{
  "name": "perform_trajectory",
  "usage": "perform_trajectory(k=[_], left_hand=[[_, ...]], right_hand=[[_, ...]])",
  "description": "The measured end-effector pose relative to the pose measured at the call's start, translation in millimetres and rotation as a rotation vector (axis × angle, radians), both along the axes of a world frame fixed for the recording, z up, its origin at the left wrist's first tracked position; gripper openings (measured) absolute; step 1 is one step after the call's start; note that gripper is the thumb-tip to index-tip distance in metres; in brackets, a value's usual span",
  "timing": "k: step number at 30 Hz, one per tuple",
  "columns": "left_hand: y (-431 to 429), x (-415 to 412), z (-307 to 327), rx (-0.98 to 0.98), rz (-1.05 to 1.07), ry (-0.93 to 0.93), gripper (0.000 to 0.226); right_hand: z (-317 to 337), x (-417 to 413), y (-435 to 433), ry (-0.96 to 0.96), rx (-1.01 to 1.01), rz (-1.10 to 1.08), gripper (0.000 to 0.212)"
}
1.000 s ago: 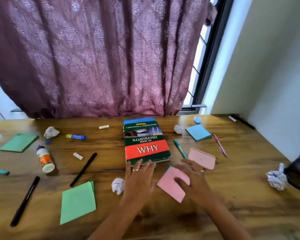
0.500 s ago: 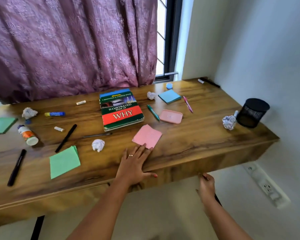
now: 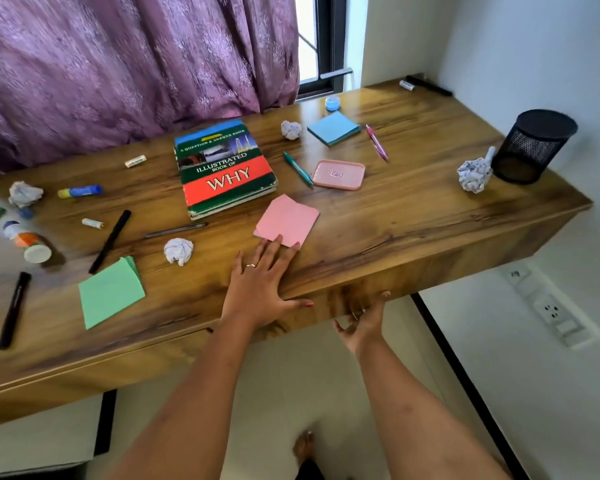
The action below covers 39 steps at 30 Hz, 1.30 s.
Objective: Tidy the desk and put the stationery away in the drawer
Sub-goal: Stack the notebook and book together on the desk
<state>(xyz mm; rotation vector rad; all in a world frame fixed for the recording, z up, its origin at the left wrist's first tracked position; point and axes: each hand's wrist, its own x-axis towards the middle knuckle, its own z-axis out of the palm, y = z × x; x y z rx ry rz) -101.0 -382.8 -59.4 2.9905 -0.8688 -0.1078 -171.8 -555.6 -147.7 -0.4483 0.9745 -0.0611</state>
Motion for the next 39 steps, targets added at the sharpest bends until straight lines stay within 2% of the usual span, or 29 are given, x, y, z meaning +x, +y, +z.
perform_trajectory(k=[11,15,17,19,21,23,25,26,28,32,35,39], left_hand=[[-1,-2,0,-0.043,0.016,-0.024,0.109],[0,-1,-2,-0.025,-0.006,-0.007,0.109],[0,-5,0,-0.03,0.01,0.018,0.103],[0,-18,2,-0.029,0.046,0.049,0.094],[3,-45,0,-0.039,0.032,0.072,0.089],[11,-79,-11,-0.06,-0.024,0.079,0.088],[22,-104,-21,-0.081,-0.037,0.098,0.089],[26,-112,-23,-0.088,-0.035,0.117,0.089],[32,-125,-21,-0.081,-0.051,0.15,0.09],[43,-153,-12,-0.054,-0.077,0.203,0.061],[54,-174,-9,-0.046,-0.13,0.199,0.075],[59,-199,-4,-0.038,-0.166,0.239,0.057]], right_hand=[[-9,-30,1,0.028,0.005,-0.007,0.086],[-4,-68,2,0.075,-0.086,0.047,0.074],[5,-82,1,0.194,-0.281,0.011,0.063],[19,-94,-2,0.305,-0.638,-0.146,0.053],[44,-105,-2,0.309,-1.061,-0.196,0.05],[65,-114,2,0.301,-1.492,-0.02,0.05],[72,-119,16,0.348,-1.826,0.39,0.051],[72,-123,26,0.363,-1.923,0.598,0.051],[71,-137,45,0.36,-1.953,0.858,0.048],[79,-162,61,0.397,-1.952,0.979,0.049],[90,-175,59,0.435,-1.928,1.12,0.052],[97,-196,63,0.484,-1.868,1.232,0.061]])
